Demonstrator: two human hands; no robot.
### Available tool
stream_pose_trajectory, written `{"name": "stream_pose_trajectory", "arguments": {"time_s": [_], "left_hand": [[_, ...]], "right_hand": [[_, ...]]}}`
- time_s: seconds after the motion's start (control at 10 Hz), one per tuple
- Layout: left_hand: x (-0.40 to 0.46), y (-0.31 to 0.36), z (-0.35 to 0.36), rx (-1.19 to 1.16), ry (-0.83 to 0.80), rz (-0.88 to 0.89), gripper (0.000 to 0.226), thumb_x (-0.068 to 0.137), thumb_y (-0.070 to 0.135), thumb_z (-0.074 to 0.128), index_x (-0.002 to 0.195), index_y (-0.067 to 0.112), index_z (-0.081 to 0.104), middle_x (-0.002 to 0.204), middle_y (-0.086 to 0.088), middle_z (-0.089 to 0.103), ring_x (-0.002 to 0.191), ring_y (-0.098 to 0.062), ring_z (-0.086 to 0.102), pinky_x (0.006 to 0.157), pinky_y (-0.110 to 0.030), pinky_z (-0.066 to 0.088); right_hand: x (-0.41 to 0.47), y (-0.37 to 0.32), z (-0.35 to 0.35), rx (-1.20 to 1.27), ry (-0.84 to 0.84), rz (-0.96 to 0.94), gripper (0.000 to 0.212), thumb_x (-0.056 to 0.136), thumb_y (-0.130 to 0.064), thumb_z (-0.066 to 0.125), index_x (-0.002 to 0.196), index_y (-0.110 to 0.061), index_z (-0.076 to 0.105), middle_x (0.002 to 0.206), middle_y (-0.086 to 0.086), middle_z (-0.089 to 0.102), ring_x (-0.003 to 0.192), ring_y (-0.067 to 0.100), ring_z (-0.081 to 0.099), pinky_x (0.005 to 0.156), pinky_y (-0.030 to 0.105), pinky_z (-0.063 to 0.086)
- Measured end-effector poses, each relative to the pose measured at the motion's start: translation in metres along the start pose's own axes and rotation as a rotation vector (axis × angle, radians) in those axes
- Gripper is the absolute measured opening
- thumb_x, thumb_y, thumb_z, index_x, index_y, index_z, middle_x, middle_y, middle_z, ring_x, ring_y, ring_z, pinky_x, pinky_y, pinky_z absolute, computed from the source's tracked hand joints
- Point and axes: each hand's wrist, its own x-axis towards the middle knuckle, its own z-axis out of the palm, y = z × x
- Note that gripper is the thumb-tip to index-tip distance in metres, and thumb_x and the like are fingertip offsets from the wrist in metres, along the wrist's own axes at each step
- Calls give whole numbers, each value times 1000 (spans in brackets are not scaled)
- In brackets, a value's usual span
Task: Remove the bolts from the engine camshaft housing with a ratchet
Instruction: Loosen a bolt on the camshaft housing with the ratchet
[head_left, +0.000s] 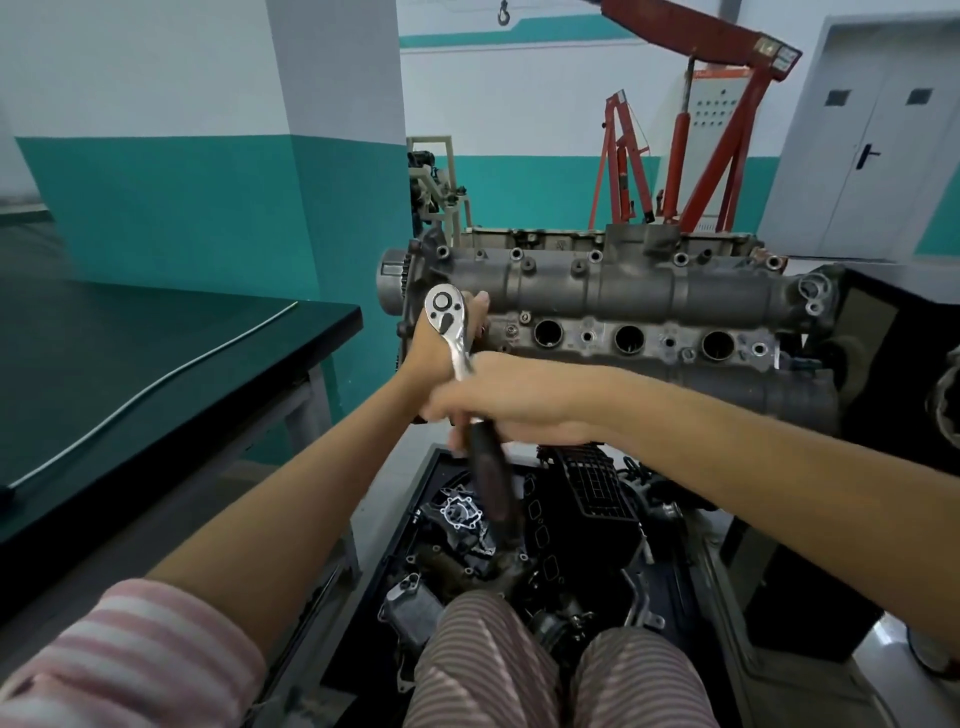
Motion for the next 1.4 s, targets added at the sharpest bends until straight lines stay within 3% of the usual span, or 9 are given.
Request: {"name": "stream_pose_trajectory", "arguments": {"time_s": [0.1, 0.3, 0.4, 0.5, 0.6, 0.8, 1.1, 1.3, 1.4], "left_hand": [[-1, 1, -2, 3, -24, -4, 37, 96, 17, 52, 63, 18, 36, 59, 1, 37, 56, -10, 35, 58, -29, 32], [0, 8, -5, 86, -72, -9, 20, 89, 12, 52, 70, 18, 47, 66, 5, 49, 61, -6, 42, 63, -25, 36], [-3, 9, -6, 15, -84, -22, 15, 95, 12, 47, 81, 9, 50, 72, -4, 49, 67, -9, 44, 65, -25, 38], [-5, 7, -6, 67, -46, 53, 29, 99, 17, 45, 72, 7, 46, 62, -2, 39, 56, -3, 37, 60, -19, 33], [0, 5, -6, 98, -62, 24, 36, 98, 20, 46, 64, 11, 41, 60, 0, 40, 52, -4, 37, 57, -20, 34], [4, 8, -5, 188, -93, -25, 26, 92, 14, 50, 66, 19, 51, 69, 4, 55, 59, -1, 48, 70, -26, 41], [-10, 13, -2, 28, -66, -24, 34, 99, 10, 44, 65, 15, 37, 61, -3, 37, 54, -10, 35, 53, -24, 34], [2, 4, -10, 160, -94, -2, 15, 89, 11, 48, 86, -1, 57, 81, -6, 59, 75, -12, 52, 74, -35, 46], [2, 3, -9, 135, -82, -14, 29, 98, 18, 47, 71, 7, 53, 66, 2, 54, 55, 3, 49, 63, -20, 44]], "right_hand": [[9, 2, -14, 132, -21, 159, 21, 91, -17, 48, 72, -11, 41, 49, 1, 39, 43, 14, 39, 46, 24, 41], [2, -28, -60, -1319, 680, -40, 31, 87, -32, 54, 65, -15, 40, 66, -2, 42, 57, 11, 41, 47, 24, 27], [9, -6, -27, -1091, 697, -124, 19, 87, -31, 52, 78, -15, 48, 67, -1, 46, 61, 15, 49, 52, 25, 37], [4, 2, 11, 54, 1, -6, 11, 88, -16, 54, 90, -8, 46, 70, 8, 51, 59, 18, 55, 67, 31, 53], [6, -4, -10, 23, 32, 92, 15, 91, -16, 48, 79, -8, 44, 59, 5, 46, 44, 15, 50, 56, 26, 53], [-3, -30, -51, -1362, 811, -69, 34, 88, -29, 54, 65, -15, 34, 66, -4, 41, 59, 15, 41, 60, 26, 29], [2, -12, -21, -83, 44, 108, 18, 93, -23, 46, 86, -7, 47, 60, 1, 54, 46, 12, 56, 47, 20, 50], [-5, -26, -57, -1330, 811, -250, 53, 82, -65, 46, 62, -17, 38, 59, -6, 38, 51, 11, 37, 47, 24, 25], [2, 1, -27, -1072, 656, -244, 44, 88, -56, 42, 71, -16, 48, 61, -4, 46, 53, 13, 48, 46, 20, 32]]}}
